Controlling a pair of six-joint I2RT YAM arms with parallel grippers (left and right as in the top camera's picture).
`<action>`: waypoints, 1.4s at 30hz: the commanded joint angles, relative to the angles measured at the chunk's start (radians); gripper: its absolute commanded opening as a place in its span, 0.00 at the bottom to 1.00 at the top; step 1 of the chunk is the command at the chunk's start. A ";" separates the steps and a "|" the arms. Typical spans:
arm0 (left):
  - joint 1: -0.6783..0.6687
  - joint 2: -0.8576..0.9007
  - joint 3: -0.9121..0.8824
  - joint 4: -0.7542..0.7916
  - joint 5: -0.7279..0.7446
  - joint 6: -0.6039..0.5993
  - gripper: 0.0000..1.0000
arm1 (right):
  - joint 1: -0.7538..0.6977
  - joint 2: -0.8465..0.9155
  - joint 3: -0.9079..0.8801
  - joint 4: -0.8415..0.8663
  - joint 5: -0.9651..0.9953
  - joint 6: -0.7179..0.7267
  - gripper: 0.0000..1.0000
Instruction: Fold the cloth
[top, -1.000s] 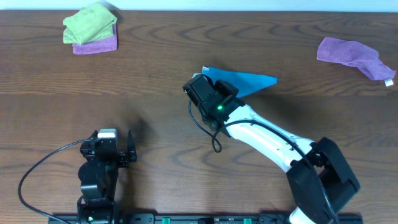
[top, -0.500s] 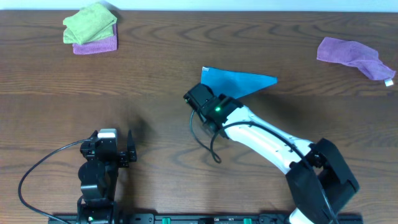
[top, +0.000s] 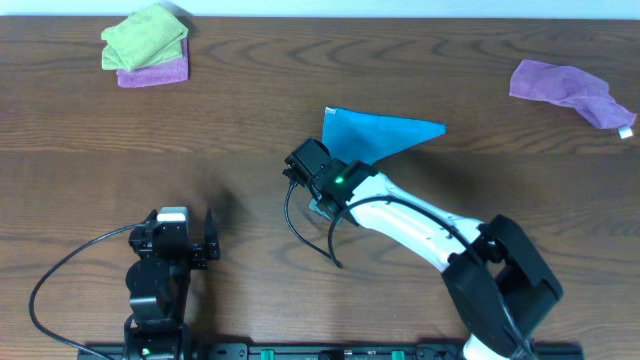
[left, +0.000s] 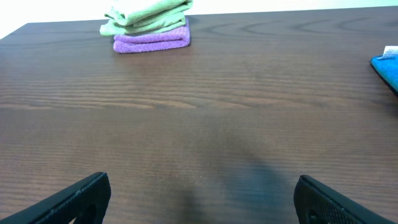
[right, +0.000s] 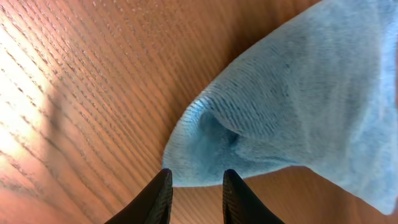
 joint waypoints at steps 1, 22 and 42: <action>-0.004 -0.006 -0.017 -0.049 -0.015 0.003 0.95 | -0.020 0.032 -0.005 0.003 -0.006 0.002 0.27; -0.004 -0.006 -0.017 -0.049 -0.016 0.003 0.95 | -0.089 0.053 -0.005 0.073 0.023 -0.042 0.29; -0.004 -0.006 -0.017 -0.049 -0.016 0.003 0.95 | -0.064 0.053 0.108 -0.051 0.020 -0.039 0.33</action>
